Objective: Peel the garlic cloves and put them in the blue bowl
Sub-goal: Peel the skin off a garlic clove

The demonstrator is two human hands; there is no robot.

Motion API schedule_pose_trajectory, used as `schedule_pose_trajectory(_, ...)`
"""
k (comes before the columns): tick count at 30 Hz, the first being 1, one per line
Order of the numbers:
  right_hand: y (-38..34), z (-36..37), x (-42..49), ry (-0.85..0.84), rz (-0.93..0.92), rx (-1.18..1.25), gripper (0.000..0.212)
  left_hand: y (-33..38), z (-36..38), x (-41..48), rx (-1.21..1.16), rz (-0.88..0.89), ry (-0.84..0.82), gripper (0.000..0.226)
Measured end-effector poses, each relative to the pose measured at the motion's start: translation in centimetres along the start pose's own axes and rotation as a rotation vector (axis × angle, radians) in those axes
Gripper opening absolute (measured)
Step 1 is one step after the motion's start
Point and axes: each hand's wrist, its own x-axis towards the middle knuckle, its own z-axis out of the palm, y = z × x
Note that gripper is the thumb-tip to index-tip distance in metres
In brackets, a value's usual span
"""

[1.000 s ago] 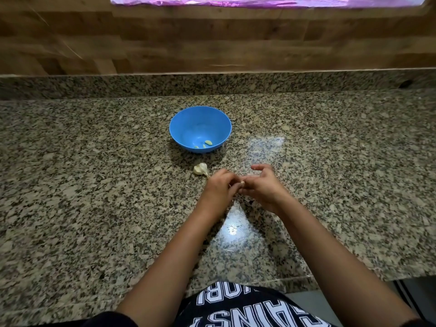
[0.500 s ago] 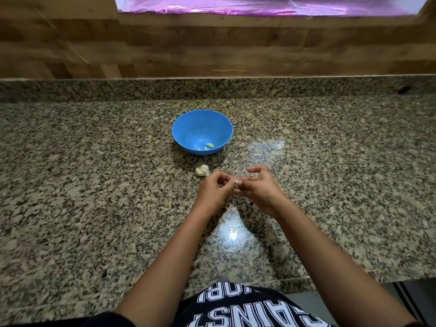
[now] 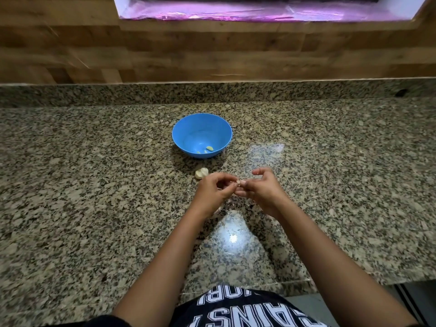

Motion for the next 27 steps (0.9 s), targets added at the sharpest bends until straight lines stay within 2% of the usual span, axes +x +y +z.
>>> schedule_pose_trajectory(6,0.0,0.3,-0.2,-0.030,-0.012,-0.066,0.040,-0.2,0.0,0.2,0.065,0.033,0.025,0.006)
schedule_pose_trajectory(11,0.1,0.2,0.2,-0.007,-0.035,-0.072,0.038,-0.7,-0.1,0.0,-0.197,-0.088,0.079,0.003)
schedule_pose_trajectory(16,0.6,-0.2,0.3,0.027,-0.094,-0.341,0.025,-1.1,-0.1,0.1,-0.222,-0.097,0.110,0.003)
schedule_pose_trajectory(21,0.5,-0.1,0.3,-0.010,-0.011,-0.248,0.025,-1.1,-0.1,0.0,-0.178,-0.093,0.097,0.004)
schedule_pose_trajectory(27,1.0,-0.5,0.1,0.063,-0.057,-0.250,0.016,-1.0,0.0,-0.6,-0.205,-0.120,0.079,0.005)
